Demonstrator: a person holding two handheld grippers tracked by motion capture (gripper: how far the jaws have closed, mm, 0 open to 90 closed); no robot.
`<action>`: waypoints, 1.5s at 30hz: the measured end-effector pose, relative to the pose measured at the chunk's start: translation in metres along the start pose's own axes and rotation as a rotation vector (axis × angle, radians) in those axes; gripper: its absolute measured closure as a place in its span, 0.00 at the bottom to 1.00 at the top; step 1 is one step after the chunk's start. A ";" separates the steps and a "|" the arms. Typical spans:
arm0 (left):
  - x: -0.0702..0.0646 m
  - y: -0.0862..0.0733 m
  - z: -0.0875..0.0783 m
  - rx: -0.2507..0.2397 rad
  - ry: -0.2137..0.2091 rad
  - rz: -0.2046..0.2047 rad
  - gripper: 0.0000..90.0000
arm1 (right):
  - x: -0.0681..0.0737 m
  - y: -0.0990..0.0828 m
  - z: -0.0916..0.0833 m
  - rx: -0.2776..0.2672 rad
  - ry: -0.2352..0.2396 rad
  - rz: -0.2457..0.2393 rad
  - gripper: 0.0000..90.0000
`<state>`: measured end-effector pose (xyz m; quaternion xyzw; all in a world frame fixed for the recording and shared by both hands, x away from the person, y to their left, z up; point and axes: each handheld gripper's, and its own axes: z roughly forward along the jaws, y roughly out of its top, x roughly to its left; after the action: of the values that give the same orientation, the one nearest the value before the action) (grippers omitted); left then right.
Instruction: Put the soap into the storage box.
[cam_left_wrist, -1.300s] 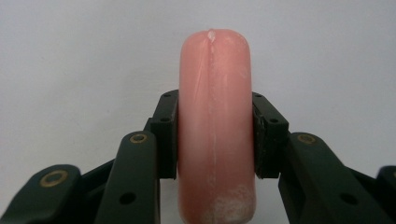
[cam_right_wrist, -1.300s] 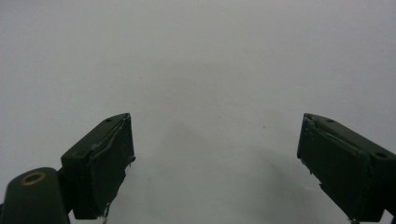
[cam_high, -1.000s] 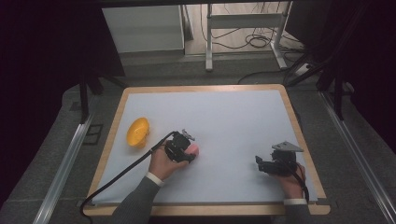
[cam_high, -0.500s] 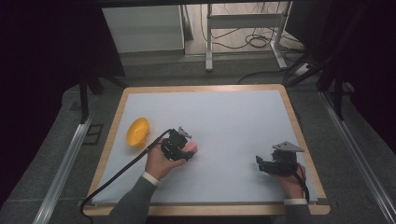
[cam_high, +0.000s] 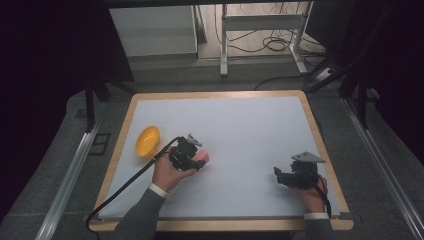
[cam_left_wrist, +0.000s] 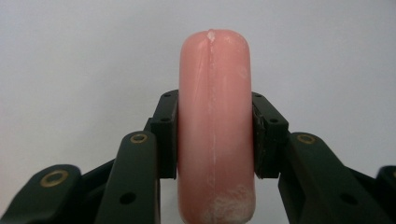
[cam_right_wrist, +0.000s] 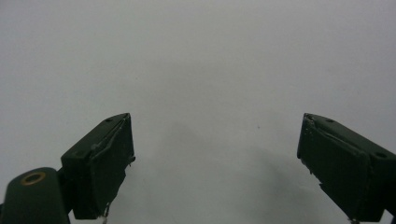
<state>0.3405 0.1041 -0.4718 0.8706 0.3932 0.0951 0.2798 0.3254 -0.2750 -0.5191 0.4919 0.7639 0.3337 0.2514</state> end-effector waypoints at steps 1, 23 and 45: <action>0.001 0.000 -0.001 -0.002 0.002 -0.002 0.67 | 0.000 0.000 0.000 0.001 0.000 0.000 0.12; 0.030 -0.012 -0.034 -0.057 0.056 -0.049 0.67 | 0.000 -0.001 0.002 0.008 -0.004 -0.002 0.12; 0.057 -0.019 -0.054 -0.067 0.109 -0.086 0.67 | 0.001 0.000 -0.001 -0.005 -0.016 0.005 0.12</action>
<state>0.3459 0.1781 -0.4412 0.8367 0.4414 0.1433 0.2908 0.3247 -0.2741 -0.5184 0.4958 0.7597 0.3325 0.2579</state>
